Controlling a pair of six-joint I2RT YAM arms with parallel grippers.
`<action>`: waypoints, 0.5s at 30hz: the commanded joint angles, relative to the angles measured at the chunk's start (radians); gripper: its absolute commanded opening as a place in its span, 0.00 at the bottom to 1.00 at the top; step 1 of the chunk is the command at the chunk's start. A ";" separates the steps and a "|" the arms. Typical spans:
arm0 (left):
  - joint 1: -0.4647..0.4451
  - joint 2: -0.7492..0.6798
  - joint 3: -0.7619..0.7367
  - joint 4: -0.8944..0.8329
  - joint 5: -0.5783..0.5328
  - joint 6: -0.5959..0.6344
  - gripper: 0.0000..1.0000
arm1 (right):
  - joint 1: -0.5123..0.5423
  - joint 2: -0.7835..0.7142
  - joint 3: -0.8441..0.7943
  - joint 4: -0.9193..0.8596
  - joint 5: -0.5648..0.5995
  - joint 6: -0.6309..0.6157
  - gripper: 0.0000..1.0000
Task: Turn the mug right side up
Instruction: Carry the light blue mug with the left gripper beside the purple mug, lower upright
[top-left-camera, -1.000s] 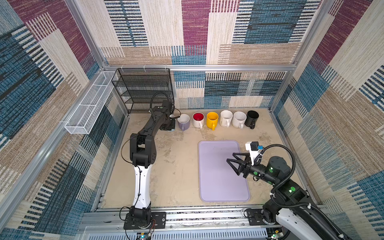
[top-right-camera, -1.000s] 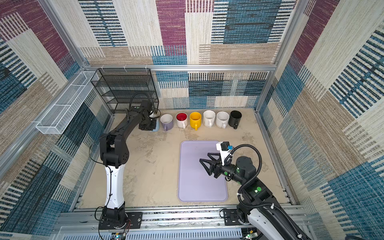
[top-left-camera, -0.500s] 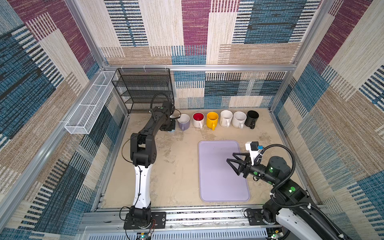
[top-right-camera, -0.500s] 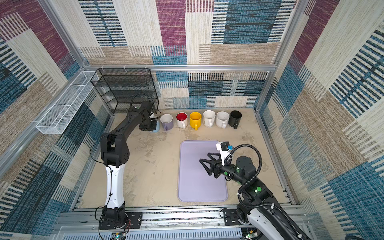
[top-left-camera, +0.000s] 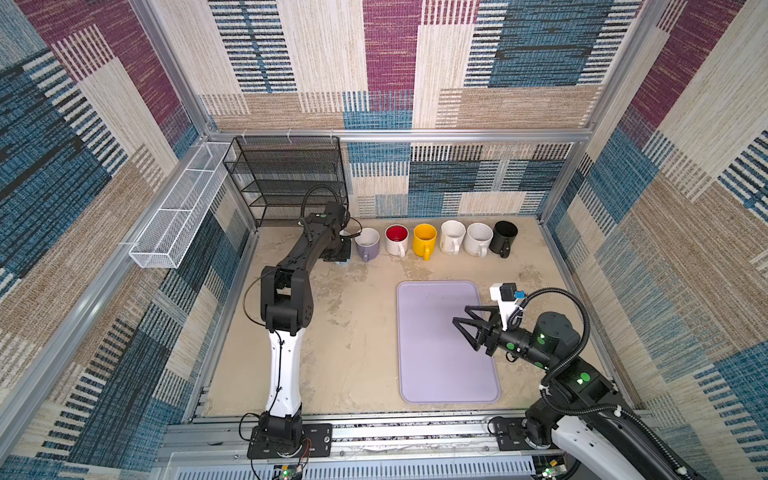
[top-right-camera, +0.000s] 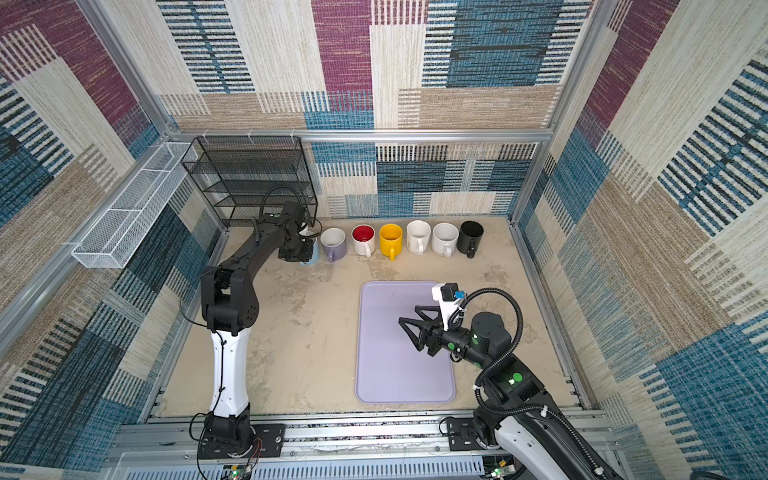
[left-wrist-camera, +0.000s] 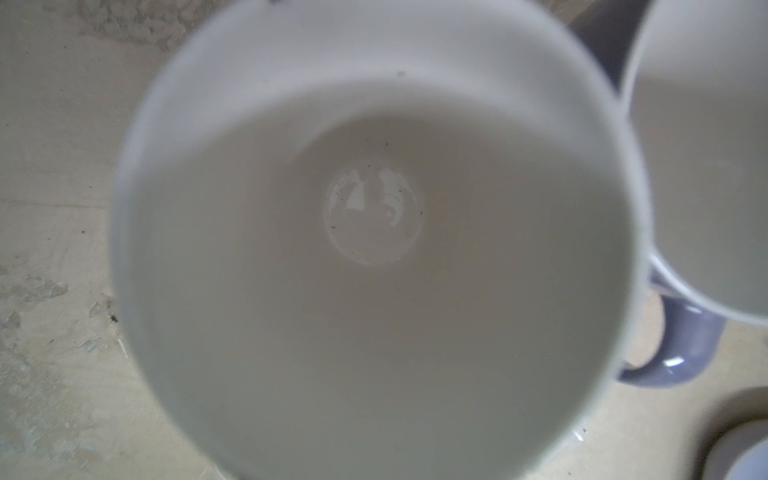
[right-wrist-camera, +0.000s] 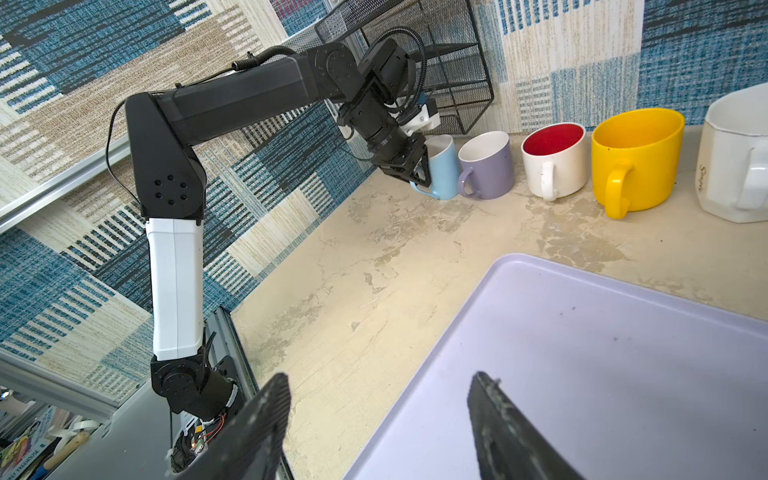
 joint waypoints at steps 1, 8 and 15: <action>0.000 -0.012 0.003 -0.001 -0.008 -0.002 0.38 | 0.000 0.000 0.001 0.008 0.007 -0.002 0.70; 0.000 -0.038 0.000 -0.003 -0.007 0.009 0.51 | -0.001 0.024 0.004 -0.016 0.054 0.009 0.71; 0.000 -0.088 -0.006 -0.003 -0.016 0.015 0.61 | -0.003 0.085 0.003 -0.017 0.079 0.030 0.71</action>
